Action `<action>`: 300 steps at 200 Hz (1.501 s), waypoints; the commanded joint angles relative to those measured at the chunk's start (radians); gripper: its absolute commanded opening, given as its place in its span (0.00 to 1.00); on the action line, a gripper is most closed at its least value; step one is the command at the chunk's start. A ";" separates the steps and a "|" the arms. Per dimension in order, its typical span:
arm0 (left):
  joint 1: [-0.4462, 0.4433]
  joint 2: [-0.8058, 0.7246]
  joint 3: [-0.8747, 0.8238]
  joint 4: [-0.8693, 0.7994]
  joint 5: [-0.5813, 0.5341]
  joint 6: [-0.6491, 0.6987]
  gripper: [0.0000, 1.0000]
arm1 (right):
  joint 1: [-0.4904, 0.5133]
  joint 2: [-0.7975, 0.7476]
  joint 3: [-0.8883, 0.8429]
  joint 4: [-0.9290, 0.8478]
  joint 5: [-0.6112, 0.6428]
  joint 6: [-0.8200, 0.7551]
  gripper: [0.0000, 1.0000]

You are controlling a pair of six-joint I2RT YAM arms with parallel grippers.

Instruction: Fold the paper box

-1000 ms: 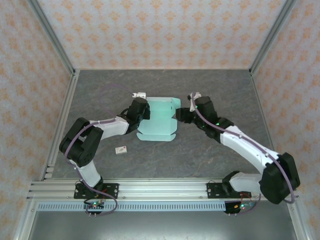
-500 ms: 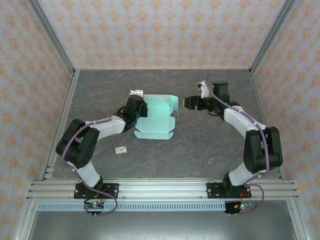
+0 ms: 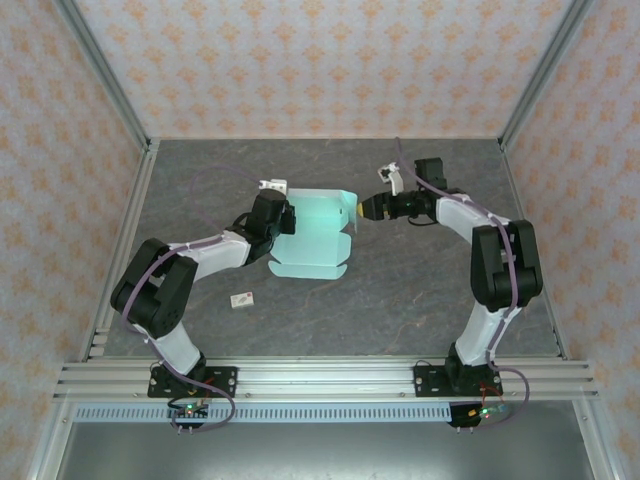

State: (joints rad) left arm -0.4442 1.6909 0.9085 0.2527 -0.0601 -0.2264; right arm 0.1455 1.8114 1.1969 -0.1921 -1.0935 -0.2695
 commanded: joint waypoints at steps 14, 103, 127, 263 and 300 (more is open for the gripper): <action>0.006 -0.041 0.004 -0.001 -0.011 0.019 0.00 | -0.064 -0.009 0.078 -0.173 -0.089 -0.155 0.72; 0.006 -0.042 0.009 -0.013 -0.017 0.018 0.00 | -0.024 0.016 0.116 -0.259 -0.122 -0.398 0.95; 0.005 -0.042 0.013 -0.015 -0.014 0.018 0.00 | 0.008 0.020 0.117 -0.218 -0.087 -0.407 0.97; 0.006 -0.032 0.021 -0.026 -0.017 0.007 0.00 | 0.105 -0.012 0.070 -0.119 -0.045 -0.389 0.94; 0.005 -0.034 0.024 -0.033 -0.023 0.002 0.00 | 0.117 -0.064 0.008 -0.067 -0.025 -0.359 0.92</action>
State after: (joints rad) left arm -0.4442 1.6890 0.9089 0.2272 -0.0605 -0.2268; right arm 0.2504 1.8153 1.2381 -0.3279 -1.1282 -0.6388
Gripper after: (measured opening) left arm 0.100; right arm 0.926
